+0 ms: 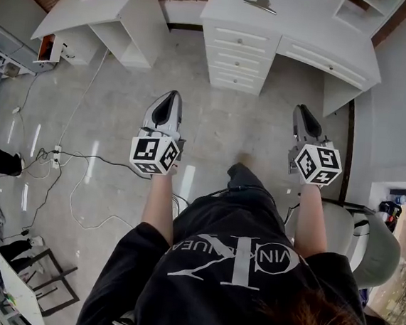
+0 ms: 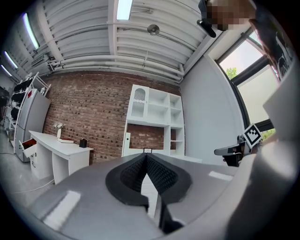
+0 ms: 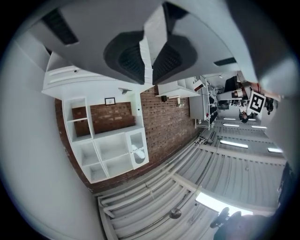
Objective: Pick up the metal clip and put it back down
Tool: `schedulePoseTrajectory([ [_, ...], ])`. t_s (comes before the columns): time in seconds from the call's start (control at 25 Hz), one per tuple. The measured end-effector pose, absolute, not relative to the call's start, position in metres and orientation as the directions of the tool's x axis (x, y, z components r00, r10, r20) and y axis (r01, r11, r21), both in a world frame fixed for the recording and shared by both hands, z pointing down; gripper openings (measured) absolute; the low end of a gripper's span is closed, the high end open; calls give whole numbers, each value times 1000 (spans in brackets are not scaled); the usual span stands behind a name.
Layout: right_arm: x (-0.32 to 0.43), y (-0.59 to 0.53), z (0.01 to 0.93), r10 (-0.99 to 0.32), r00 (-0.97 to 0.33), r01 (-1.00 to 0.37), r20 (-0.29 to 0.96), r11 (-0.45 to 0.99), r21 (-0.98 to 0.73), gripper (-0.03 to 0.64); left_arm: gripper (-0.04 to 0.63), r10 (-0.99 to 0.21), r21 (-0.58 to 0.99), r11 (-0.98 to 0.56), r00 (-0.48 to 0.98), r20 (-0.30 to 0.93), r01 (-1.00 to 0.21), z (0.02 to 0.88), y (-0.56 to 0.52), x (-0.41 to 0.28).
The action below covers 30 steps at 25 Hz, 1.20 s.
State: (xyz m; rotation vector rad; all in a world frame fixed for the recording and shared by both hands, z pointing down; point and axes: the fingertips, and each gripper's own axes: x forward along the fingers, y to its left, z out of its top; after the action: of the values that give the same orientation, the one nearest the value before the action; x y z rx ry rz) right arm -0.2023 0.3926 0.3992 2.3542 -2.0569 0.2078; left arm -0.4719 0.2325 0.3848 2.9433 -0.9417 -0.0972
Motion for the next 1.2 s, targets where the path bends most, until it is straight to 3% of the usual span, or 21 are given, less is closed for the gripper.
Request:
schedulePoseTrajectory([
  [0.44,-147,323,413,-985,125,-983,120,-140,-121,34,-12,-610,74,-790,792,-7,-608,392,164,-433],
  [1.2,-3,184,425,-981,92,-979,171,-120,-162,43,-12,-611,79,-788,791,27,-611,393,29,-286],
])
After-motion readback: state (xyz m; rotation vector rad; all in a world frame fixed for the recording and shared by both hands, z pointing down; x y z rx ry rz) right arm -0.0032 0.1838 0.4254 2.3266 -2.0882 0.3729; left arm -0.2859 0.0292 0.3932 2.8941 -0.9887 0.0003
